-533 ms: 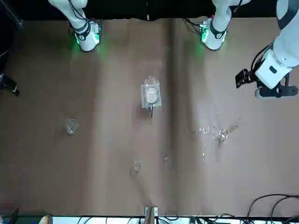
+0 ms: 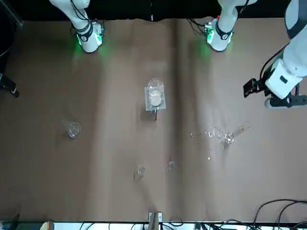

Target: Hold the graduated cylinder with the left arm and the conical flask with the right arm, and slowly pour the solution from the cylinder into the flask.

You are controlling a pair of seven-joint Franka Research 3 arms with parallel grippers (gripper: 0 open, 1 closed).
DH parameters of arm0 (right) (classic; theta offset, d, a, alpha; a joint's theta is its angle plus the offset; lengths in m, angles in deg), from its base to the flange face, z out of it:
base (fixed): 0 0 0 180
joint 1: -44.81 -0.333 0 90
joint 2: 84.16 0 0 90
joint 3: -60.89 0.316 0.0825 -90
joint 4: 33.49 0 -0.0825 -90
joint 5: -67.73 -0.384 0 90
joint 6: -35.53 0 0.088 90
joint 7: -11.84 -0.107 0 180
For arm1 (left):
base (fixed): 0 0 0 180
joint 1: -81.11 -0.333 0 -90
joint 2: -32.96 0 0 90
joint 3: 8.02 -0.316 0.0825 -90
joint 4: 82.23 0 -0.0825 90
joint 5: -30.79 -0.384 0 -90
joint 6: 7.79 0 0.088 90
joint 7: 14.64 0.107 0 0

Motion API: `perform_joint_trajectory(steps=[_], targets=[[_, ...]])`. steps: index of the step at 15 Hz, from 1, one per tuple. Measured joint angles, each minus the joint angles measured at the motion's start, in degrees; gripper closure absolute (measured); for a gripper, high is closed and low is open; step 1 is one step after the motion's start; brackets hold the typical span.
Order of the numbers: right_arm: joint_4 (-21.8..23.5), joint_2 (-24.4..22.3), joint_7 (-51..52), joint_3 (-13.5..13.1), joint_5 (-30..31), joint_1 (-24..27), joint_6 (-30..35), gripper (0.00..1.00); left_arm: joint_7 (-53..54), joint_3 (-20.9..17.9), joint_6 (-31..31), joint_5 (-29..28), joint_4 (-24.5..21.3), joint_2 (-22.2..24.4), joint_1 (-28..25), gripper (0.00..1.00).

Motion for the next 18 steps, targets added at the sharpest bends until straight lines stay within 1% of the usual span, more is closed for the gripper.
perform_joint_trajectory(steps=[2, 5, 7, 9, 11, 13, 16, 18], targets=[[0.0, 0.0, 0.0, 0.2, 0.0, -0.2, 0.6, 0.0, 2.3, -0.7, 0.3, 0.0, 0.0, -1.2, -0.4, 0.01], [0.2, 0.3, 2.3, 0.5, -0.3, -0.3, 0.7, 0.0, 17.4, -4.0, 0.6, 0.0, 0.0, -2.3, -1.9, 0.01], [0.2, 0.9, 6.9, 0.3, -1.8, 0.2, 0.6, 0.0, 28.7, -6.7, 1.3, 0.3, 0.0, -2.5, -3.5, 0.01], [0.2, 1.9, 15.7, -0.2, -5.2, 2.2, 0.5, 0.0, 37.3, -7.4, 3.5, 1.1, 0.0, -2.9, -6.2, 0.0], [0.2, 3.6, 25.1, -0.4, -8.4, 5.0, 0.4, 0.0, 42.1, -7.5, 5.1, 6.0, 0.0, -4.1, -9.6, 0.0], [0.3, 5.7, 31.2, -0.6, -11.2, 6.8, -0.1, 0.0, 47.3, -7.5, 7.0, 10.8, -0.1, -6.6, -13.2, 0.0], [0.3, 9.3, 36.5, -0.6, -17.6, 7.4, -0.7, 0.0, 60.3, -7.5, 11.8, 14.2, -0.2, -11.4, -17.1, 0.0], [0.3, 11.2, 40.3, -0.5, -21.9, 7.4, -1.3, 0.0, 72.0, -7.5, 13.5, 15.1, -0.3, -15.1, -18.8, 0.0]])
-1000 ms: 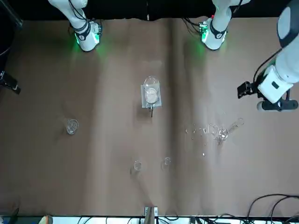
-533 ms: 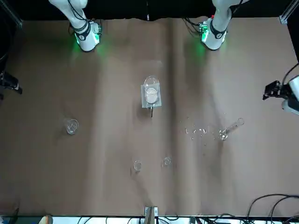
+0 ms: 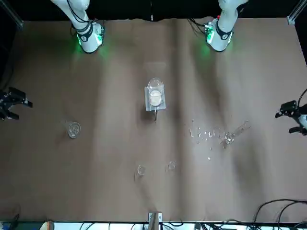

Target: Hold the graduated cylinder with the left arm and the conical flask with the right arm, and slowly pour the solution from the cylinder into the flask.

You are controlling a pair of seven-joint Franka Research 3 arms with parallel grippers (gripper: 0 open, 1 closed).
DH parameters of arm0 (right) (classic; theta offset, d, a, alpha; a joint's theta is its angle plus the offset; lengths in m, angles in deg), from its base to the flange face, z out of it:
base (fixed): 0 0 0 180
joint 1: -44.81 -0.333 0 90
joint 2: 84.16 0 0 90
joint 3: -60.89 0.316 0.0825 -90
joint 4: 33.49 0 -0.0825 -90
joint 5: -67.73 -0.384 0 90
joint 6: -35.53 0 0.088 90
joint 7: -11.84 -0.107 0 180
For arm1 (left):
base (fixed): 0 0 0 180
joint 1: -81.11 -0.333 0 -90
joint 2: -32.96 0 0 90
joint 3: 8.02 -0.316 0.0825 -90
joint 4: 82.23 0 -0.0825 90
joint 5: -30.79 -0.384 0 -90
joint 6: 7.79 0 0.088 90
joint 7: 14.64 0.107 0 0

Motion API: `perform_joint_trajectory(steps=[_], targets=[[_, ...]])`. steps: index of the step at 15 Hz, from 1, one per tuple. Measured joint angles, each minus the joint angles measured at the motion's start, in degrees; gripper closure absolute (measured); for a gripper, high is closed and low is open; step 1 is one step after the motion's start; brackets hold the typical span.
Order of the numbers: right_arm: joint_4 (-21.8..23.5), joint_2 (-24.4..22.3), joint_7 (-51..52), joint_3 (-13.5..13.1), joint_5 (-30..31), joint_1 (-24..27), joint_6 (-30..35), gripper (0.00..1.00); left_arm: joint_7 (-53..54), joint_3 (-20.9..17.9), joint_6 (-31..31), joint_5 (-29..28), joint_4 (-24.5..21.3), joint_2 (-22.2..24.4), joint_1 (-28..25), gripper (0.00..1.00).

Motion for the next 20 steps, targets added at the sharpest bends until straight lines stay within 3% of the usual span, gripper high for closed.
perform_joint_trajectory(steps=[4, 6, 10, 16, 20], targets=[[0.0, 2.4, 8.0, 0.3, -4.2, 0.0, -0.5, 0.0, 16.2, 0.1, 8.3, 1.3, -0.1, -8.6, -1.8, 0.0], [0.0, 3.4, 17.2, 0.3, -5.1, 0.4, -0.6, 0.0, 28.4, 0.2, 10.9, 7.4, 0.1, -13.6, -3.9, 0.0], [0.2, 5.2, 30.7, 0.3, -6.8, 2.8, 0.5, 0.0, 41.4, 0.2, 10.8, 20.5, 0.5, -16.8, -7.8, 0.0], [0.4, 10.2, 45.7, 0.3, -14.9, 7.3, 7.0, 0.0, 60.1, 1.0, -0.3, 31.8, 0.7, -17.1, -11.9, 0.0], [0.4, 12.3, 51.3, 0.3, -18.0, 7.9, 8.4, 0.01, 67.4, 1.3, -4.7, 35.7, 0.7, -18.2, -11.9, 0.0]])
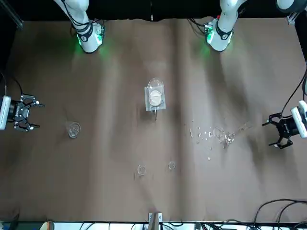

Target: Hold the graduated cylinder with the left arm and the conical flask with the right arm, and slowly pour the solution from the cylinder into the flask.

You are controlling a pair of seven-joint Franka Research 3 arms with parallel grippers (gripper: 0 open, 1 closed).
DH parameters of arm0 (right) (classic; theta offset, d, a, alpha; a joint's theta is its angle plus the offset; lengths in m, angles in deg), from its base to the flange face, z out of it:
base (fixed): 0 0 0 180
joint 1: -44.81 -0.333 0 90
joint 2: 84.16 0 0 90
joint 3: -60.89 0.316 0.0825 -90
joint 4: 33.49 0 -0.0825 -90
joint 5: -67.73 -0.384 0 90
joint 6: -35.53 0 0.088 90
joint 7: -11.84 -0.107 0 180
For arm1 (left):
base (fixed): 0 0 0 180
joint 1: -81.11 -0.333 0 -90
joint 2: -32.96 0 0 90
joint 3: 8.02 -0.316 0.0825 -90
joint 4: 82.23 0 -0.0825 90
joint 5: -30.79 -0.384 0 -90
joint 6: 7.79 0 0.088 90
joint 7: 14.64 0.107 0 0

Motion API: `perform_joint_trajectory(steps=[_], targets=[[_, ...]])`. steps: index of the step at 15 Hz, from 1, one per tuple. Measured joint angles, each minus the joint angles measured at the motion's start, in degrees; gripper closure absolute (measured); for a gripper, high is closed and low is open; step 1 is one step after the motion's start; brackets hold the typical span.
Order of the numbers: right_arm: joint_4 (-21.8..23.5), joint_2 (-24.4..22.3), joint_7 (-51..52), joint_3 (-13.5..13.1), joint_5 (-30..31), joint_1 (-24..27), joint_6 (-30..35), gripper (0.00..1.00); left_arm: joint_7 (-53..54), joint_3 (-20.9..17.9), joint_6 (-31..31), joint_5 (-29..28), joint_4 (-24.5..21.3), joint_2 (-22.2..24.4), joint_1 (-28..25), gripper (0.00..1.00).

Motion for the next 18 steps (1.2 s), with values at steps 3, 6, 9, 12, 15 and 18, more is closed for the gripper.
perform_joint_trajectory(steps=[3, 6, 9, 12, 15, 18], targets=[[0.0, 1.4, 3.1, 0.0, -2.3, 0.7, 1.2, 0.01, 7.0, 0.1, -2.6, 4.2, 0.0, -2.9, 0.0, 0.0], [-0.1, 2.4, 4.2, 0.1, -3.7, 0.8, 1.6, 0.01, 10.0, 0.2, -5.8, 5.1, 0.0, -5.8, 0.0, 0.0], [-0.2, 5.4, 7.4, 0.4, -6.4, 0.8, 1.7, 0.01, 10.7, 1.1, -9.3, 6.2, 0.0, -8.0, 0.1, 0.01], [-0.2, 8.5, 14.6, 0.9, -11.0, 0.8, 2.2, 0.0, 10.8, 1.2, -11.9, 8.6, 0.0, -9.1, 0.0, 0.01], [-0.3, 11.4, 22.7, 0.9, -13.6, 1.1, 2.7, 0.0, 10.8, 1.5, -12.4, 9.0, 0.0, -9.5, 0.5, 0.01], [-0.5, 12.6, 29.9, 0.8, -13.9, 2.8, 3.1, 0.0, 10.8, 1.7, -12.5, 9.1, 0.0, -9.5, 1.3, 0.01]])
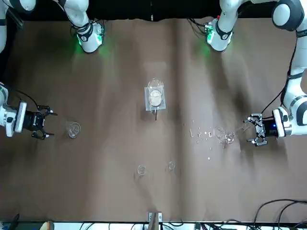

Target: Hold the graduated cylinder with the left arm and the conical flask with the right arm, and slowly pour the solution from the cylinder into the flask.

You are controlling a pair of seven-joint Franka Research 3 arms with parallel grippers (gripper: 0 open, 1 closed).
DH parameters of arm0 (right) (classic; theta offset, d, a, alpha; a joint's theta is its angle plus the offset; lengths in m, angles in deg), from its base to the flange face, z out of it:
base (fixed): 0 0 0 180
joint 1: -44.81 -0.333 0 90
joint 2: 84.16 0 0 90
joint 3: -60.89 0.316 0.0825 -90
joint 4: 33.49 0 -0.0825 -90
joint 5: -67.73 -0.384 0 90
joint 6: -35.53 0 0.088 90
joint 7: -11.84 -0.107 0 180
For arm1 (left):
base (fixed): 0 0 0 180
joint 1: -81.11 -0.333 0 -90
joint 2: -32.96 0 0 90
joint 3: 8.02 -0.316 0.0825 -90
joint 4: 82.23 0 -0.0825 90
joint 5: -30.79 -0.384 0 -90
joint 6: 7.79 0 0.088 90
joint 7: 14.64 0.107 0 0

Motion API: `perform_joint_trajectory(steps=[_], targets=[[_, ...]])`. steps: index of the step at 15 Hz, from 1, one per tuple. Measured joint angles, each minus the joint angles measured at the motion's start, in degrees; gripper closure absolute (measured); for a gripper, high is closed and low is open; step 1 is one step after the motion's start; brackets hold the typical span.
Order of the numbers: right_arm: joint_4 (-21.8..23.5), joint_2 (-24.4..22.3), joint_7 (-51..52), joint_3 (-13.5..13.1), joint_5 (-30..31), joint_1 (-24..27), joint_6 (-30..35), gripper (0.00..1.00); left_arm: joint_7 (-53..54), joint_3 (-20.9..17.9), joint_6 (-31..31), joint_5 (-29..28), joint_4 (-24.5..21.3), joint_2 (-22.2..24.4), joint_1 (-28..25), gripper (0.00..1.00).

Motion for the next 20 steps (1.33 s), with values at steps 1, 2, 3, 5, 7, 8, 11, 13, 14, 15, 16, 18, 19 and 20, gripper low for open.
perform_joint_trajectory(steps=[1, 2, 3, 5, 7, 8, 11, 13, 14, 15, 16, 18, 19, 20], targets=[[0.0, 0.1, 1.5, 0.0, 0.0, 0.6, 0.3, 0.0, 0.0, 0.0, 0.0, 0.0, 0.0, 0.0, 0.4, 0.01], [0.0, 0.2, 2.9, 0.0, 0.0, 1.2, 0.5, 0.0, 0.0, 0.1, 0.0, 0.0, 0.0, 0.0, 0.8, 0.01], [0.0, 0.5, 4.1, 0.0, 0.0, 1.8, 0.9, 0.0, 0.0, 0.1, 0.0, 0.0, 0.0, 0.0, 1.1, 0.01], [0.0, 1.3, 6.6, 0.0, 0.0, 3.1, 1.9, 0.0, 0.9, 0.2, -0.1, 0.0, 0.0, 0.0, 1.9, 0.01], [0.0, 2.1, 8.1, 0.0, 0.0, 4.3, 2.3, 0.0, 1.9, 0.2, -0.2, 0.0, 0.0, 0.0, 3.0, 0.01], [0.0, 2.4, 9.3, 0.0, 0.0, 4.9, 2.3, 0.0, 2.1, 0.2, -0.2, 0.0, 0.0, 0.0, 3.5, 0.02], [0.0, 3.7, 12.3, 0.0, 0.0, 5.7, 3.0, 0.0, 2.2, 0.3, -0.5, 0.0, 0.0, 0.0, 4.8, 0.02], [0.0, 4.5, 12.6, 0.3, 0.0, 5.7, 3.2, 0.0, 2.3, 0.3, -0.9, 0.0, 0.0, 0.0, 4.9, 0.04], [0.0, 5.3, 12.8, 0.6, -0.1, 5.6, 3.2, 0.0, 2.4, 0.3, -1.1, 0.0, 0.0, 0.0, 4.8, 0.08], [0.0, 5.7, 12.9, 0.7, -0.3, 5.6, 3.2, 0.02, 2.4, 0.3, -1.1, 0.0, 0.0, 0.0, 4.7, 0.1], [0.0, 6.1, 13.0, 0.9, -0.7, 5.6, 3.3, 0.02, 2.6, 0.3, -1.1, 0.0, 0.0, 0.0, 4.6, 0.23], [0.0, 6.4, 13.3, 1.2, -2.2, 5.6, 4.0, 0.03, 2.8, 0.3, -1.1, 0.0, 0.0, 0.0, 4.3, 0.34], [0.0, 6.6, 13.3, 1.3, -2.7, 5.6, 4.3, 0.02, 2.8, 0.3, -1.1, 0.0, 0.0, 0.0, 4.2, 0.36], [0.0, 6.8, 13.3, 1.3, -3.2, 5.6, 4.7, 0.01, 2.8, 0.3, -1.1, 0.0, 0.1, 0.0, 4.1, 0.44]])
